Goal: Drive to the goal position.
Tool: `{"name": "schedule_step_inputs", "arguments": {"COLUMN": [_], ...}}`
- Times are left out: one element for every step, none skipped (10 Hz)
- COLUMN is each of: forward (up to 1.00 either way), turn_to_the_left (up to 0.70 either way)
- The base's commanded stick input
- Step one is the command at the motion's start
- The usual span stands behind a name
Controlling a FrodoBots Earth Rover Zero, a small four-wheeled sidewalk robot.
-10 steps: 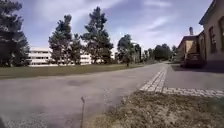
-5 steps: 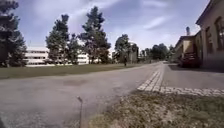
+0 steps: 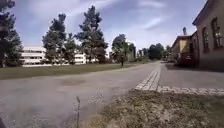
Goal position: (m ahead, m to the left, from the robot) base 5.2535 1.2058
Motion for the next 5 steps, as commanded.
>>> {"name": "schedule_step_inputs", "arguments": {"forward": [0.0, 0.0, 0.0, 0.0, 0.0], "turn_to_the_left": [-0.7, -0.7, -0.7, -0.7, -0.7]}}
